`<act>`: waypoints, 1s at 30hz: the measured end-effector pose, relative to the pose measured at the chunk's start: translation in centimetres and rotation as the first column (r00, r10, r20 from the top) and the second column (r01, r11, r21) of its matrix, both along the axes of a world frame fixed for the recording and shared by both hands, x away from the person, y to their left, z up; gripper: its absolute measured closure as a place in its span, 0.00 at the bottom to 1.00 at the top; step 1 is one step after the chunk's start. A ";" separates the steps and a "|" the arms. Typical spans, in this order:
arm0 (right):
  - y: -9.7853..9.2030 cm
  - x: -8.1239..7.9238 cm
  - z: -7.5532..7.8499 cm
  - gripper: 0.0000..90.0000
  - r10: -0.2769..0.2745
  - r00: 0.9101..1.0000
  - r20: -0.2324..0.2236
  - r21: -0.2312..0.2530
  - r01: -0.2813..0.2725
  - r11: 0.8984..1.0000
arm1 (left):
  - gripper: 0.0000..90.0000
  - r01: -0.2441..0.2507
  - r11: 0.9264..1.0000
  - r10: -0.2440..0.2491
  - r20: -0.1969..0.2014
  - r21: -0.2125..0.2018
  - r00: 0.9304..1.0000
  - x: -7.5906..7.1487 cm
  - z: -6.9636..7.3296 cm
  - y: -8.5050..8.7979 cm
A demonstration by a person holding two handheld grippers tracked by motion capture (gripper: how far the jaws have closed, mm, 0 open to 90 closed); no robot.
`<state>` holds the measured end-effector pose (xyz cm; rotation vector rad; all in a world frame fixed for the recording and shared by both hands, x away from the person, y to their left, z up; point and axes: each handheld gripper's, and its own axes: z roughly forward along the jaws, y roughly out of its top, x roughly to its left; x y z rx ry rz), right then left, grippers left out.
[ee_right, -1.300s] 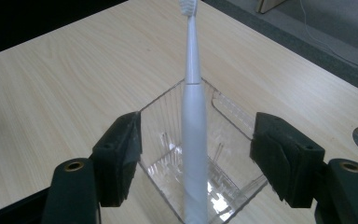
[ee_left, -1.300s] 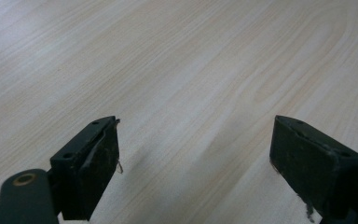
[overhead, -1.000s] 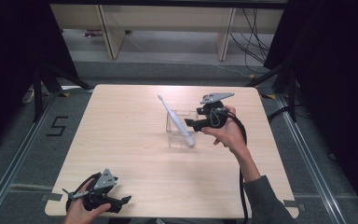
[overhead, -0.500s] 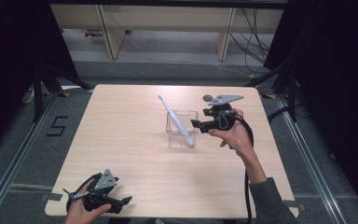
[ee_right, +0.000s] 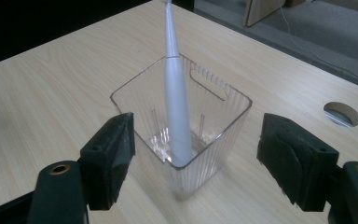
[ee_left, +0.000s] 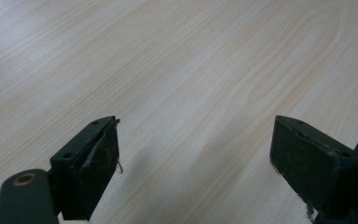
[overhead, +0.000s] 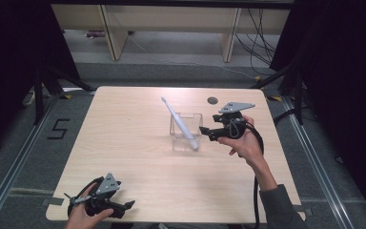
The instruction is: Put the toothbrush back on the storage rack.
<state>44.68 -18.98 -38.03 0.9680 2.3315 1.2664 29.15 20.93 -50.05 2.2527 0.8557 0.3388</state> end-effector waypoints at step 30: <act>-1.4 -2.6 -2.4 0.25 -0.034 0.999 -0.014 0.019 0.034 0.999 | 0.17 -0.001 1.000 0.001 0.005 -0.015 1.000 -0.1 0.0 0.1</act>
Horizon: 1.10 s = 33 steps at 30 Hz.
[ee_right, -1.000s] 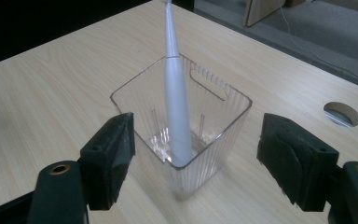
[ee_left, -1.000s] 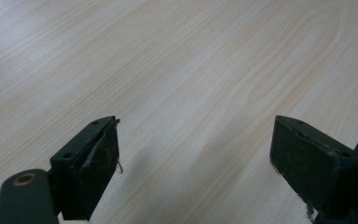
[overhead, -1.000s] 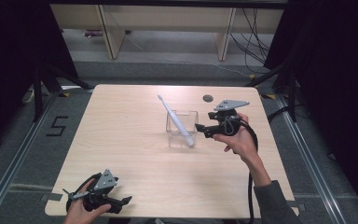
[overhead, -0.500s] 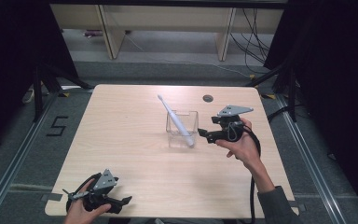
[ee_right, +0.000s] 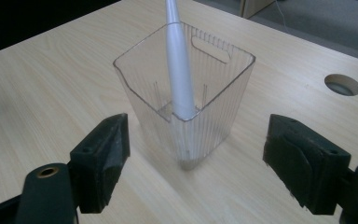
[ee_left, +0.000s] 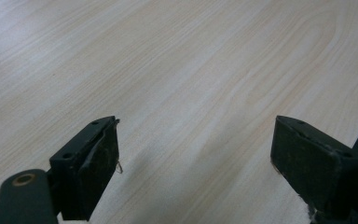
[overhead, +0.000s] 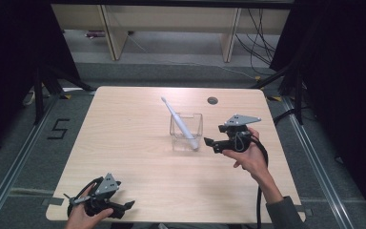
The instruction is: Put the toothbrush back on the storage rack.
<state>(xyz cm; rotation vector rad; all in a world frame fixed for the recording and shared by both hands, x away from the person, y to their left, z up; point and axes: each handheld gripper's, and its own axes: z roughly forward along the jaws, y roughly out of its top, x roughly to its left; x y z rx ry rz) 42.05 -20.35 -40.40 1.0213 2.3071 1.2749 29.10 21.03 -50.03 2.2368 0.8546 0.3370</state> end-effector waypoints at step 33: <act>-1.4 -2.8 -4.5 0.24 -0.008 0.999 -0.033 0.009 0.009 1.000 | 0.17 -0.011 1.000 0.011 0.016 -0.017 1.000 -0.1 0.1 0.1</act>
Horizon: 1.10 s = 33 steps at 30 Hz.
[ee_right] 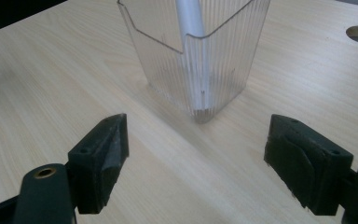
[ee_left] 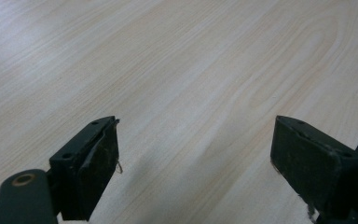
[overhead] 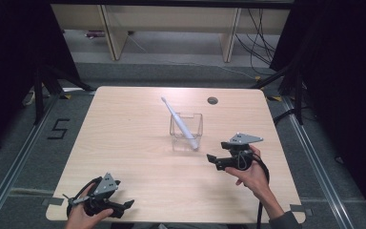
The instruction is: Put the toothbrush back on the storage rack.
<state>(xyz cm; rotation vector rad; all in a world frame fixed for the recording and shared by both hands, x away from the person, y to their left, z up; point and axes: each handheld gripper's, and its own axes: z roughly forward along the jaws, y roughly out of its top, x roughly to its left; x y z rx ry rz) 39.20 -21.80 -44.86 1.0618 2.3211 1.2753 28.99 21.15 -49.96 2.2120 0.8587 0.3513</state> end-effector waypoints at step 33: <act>-1.5 -3.9 -2.7 0.19 -0.005 0.999 -0.037 0.004 0.005 1.000 | 0.17 -0.003 1.000 0.003 0.001 -0.001 1.000 -0.1 -0.1 0.0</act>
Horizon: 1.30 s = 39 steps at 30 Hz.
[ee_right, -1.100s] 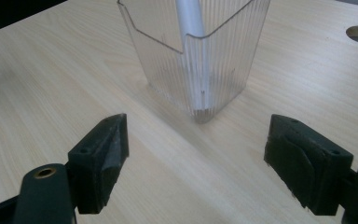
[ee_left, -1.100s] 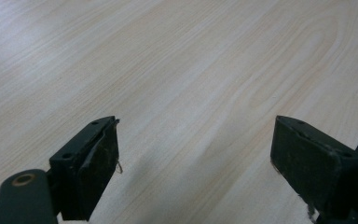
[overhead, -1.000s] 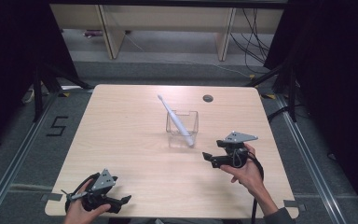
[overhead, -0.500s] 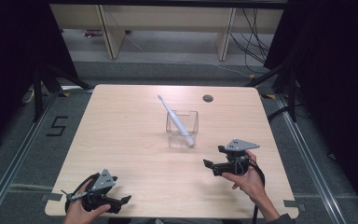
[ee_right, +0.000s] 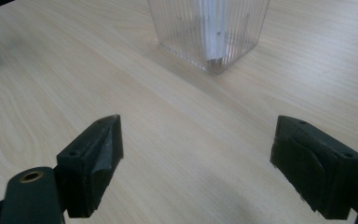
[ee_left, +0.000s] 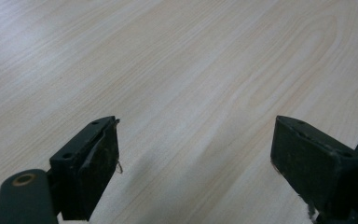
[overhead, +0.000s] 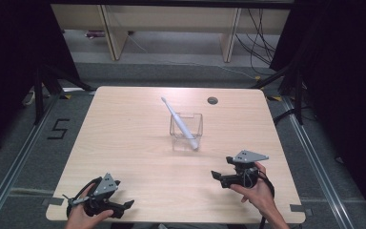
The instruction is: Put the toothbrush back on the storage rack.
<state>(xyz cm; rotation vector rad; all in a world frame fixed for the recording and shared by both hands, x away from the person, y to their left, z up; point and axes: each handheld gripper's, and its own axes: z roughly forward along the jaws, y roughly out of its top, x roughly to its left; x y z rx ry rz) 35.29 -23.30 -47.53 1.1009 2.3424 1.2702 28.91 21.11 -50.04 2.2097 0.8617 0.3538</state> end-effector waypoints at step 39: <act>-3.7 -3.0 -1.4 0.19 -0.035 0.998 -0.044 -0.088 0.031 0.996 | 0.17 0.002 1.000 -0.002 -0.002 0.005 1.000 0.0 0.0 0.0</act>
